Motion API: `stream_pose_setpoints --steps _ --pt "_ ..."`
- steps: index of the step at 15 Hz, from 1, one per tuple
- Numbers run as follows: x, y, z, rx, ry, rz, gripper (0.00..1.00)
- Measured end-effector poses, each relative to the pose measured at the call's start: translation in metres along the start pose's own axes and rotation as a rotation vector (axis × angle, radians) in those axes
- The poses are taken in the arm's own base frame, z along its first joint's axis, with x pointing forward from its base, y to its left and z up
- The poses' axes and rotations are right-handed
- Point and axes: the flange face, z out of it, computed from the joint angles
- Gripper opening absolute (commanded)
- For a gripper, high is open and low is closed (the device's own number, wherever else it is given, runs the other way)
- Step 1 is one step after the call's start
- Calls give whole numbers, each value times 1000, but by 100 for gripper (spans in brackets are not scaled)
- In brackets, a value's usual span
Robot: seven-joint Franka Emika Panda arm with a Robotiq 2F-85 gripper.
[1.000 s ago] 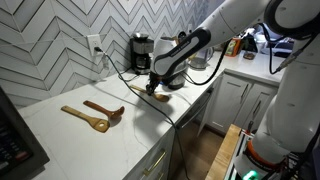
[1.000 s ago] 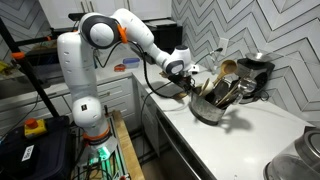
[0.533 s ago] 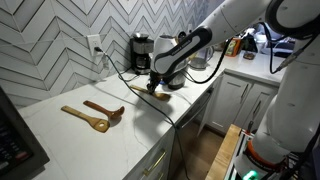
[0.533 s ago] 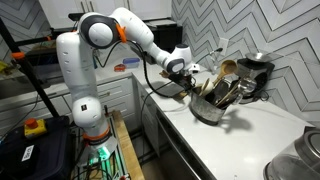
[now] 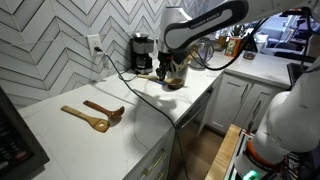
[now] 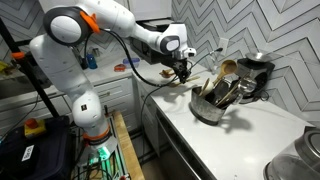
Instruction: Place the wooden spatula in the silver holder
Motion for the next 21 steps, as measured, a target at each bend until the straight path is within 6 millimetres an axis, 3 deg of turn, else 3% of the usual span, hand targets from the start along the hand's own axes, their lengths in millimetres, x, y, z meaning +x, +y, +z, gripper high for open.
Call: stream_pose_setpoints --steps 4,5,7,9,10,14,21 --pt "-34 1 -80 -96 -85 -41 6" --pt "-41 3 -99 -140 -108 -49 23" --pt "-49 8 -130 -188 -114 -44 23" --pt "-51 11 -139 -201 -109 -40 23" --pt "-51 11 -138 -203 -111 -40 6" --pt "-48 11 -139 -267 -123 -75 6" --pt "-52 13 -175 -544 -244 -266 6"
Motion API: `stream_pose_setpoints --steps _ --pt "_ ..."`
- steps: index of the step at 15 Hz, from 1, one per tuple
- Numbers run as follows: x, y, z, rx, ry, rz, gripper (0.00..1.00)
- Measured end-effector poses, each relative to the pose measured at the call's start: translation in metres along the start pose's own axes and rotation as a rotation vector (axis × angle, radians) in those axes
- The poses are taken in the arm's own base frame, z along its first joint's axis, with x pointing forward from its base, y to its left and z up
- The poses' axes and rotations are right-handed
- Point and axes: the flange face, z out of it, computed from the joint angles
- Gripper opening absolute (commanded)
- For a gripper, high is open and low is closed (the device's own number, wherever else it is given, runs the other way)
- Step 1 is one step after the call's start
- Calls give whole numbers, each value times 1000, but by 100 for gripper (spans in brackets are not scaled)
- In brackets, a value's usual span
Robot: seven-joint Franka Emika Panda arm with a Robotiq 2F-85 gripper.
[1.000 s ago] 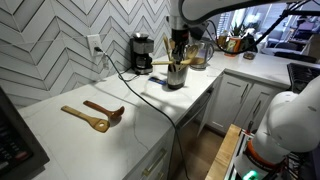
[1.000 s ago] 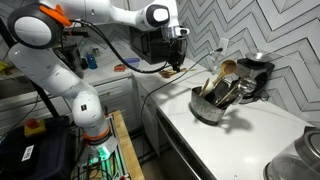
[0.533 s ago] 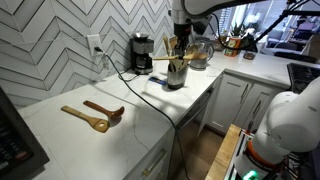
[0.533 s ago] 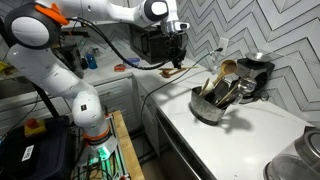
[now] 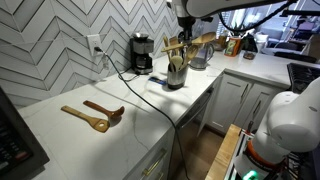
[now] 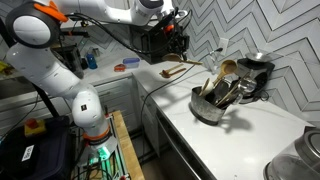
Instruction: Place the wooden spatula in the silver holder
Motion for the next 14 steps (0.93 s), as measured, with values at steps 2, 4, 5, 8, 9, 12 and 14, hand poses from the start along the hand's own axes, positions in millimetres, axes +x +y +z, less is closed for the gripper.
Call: stream_pose_setpoints --steps 2,4,5,8,9,12,14 --pt "-2 1 -3 -51 -35 -77 6" --pt "-3 3 -4 -98 -65 -158 6" --pt "-2 3 -4 -120 -76 -200 6" --pt "3 -1 5 -167 -121 -334 6" --pt "6 -4 9 -178 -136 -382 6" --pt "13 -11 18 -209 -180 -525 6" --pt "15 -11 19 -240 -210 -618 6"
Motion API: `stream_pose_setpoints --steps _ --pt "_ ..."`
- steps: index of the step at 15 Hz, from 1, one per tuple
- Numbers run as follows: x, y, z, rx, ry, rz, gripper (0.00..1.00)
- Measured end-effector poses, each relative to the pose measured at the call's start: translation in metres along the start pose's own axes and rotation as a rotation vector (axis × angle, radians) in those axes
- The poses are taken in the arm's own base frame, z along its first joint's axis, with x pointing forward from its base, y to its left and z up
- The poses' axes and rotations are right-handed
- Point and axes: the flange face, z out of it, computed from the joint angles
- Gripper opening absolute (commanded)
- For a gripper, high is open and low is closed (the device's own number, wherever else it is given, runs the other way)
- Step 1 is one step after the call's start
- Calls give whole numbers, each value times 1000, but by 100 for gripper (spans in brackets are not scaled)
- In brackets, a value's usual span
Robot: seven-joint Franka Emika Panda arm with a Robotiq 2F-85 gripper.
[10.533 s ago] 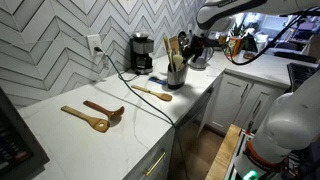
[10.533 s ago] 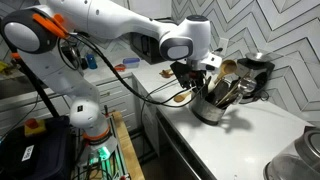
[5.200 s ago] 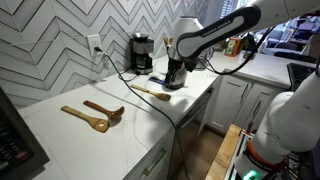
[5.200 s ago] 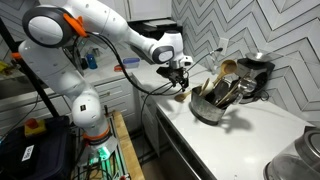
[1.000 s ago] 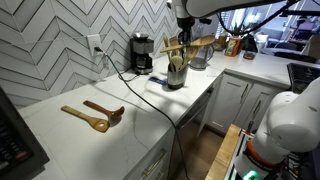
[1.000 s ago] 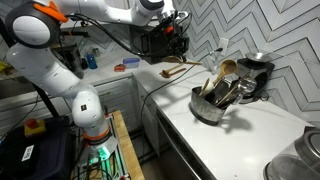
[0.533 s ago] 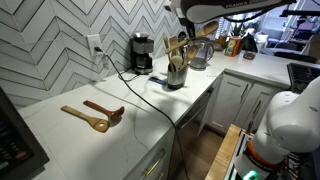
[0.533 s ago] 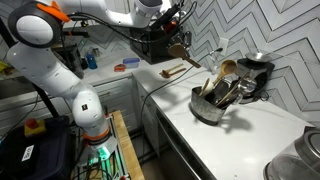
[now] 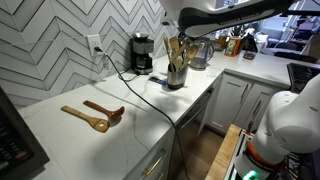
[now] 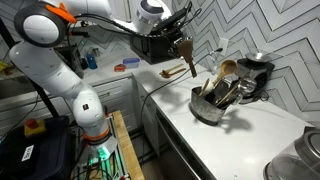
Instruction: Place the wooden spatula in the silver holder
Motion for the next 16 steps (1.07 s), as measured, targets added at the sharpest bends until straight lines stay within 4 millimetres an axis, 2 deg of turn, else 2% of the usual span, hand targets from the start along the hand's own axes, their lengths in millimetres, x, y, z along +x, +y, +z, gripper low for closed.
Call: stream_pose_setpoints --steps 5,11,16 --pt "1 5 5 -90 -59 -215 6" --pt "26 -1 30 -247 -108 -452 6" --pt "51 -15 48 -383 -105 -564 6"
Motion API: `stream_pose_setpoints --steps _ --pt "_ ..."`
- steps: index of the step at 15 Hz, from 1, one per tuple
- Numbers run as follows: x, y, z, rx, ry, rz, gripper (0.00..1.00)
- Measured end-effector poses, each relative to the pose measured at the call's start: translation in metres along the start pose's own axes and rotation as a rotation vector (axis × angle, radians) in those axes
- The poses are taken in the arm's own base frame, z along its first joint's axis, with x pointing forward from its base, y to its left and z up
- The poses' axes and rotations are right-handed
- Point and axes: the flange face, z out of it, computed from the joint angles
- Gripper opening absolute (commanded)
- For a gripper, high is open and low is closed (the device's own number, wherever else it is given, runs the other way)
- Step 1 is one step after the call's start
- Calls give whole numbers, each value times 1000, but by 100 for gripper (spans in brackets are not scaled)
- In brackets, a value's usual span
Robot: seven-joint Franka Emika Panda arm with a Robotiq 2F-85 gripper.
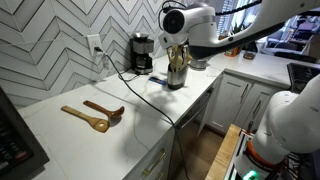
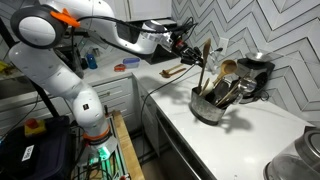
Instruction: Place the wooden spatula in the silver holder
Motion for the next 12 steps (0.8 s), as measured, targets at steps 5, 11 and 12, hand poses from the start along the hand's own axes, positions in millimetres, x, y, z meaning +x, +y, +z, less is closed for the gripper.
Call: stream_pose_setpoints --steps 5,11,12 --pt "21 -9 6 -22 -21 -70 49" --pt "25 -11 4 -43 -52 -40 93" --pt "23 -11 2 -47 -53 -27 99"
